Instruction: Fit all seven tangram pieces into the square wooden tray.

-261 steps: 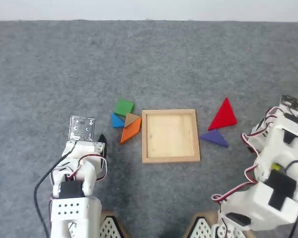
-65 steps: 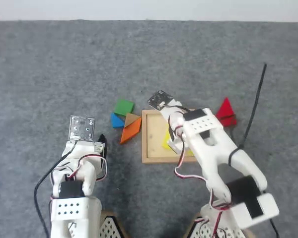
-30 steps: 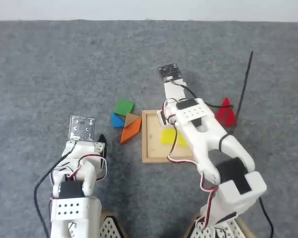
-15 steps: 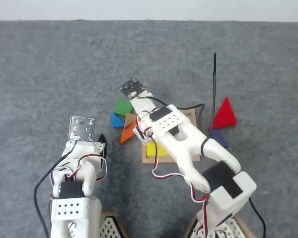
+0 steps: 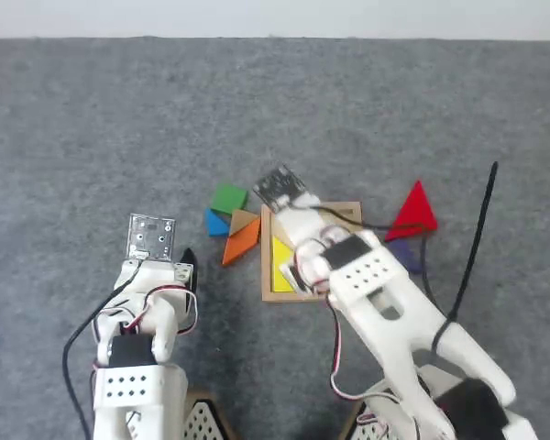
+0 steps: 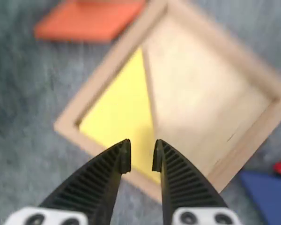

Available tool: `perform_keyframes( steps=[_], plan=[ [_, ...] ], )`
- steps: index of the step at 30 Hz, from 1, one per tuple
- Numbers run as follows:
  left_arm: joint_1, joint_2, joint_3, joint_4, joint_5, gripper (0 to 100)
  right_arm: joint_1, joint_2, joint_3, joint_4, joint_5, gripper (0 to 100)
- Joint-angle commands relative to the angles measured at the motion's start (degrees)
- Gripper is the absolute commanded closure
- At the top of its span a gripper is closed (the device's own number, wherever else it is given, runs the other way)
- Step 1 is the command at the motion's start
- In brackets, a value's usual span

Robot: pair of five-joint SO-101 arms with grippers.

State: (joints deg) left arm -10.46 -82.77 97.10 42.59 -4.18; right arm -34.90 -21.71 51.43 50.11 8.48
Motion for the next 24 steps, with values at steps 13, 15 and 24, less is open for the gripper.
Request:
perform_keyframes(
  steps=[13,15,24],
  plan=[
    [-0.09,-1.14,-0.31,0.35,-0.35,85,8.04,10.86,-3.87,-4.09,8.00,90.7],
    [-0.09,-1.14,-0.31,0.35,-0.35,85,10.59,11.65,-5.36,-4.09,9.67,90.7],
    [-0.09,-1.14,-0.31,0.35,-0.35,85,16.57,20.79,-17.58,-4.26,11.43,90.7]
  ],
)
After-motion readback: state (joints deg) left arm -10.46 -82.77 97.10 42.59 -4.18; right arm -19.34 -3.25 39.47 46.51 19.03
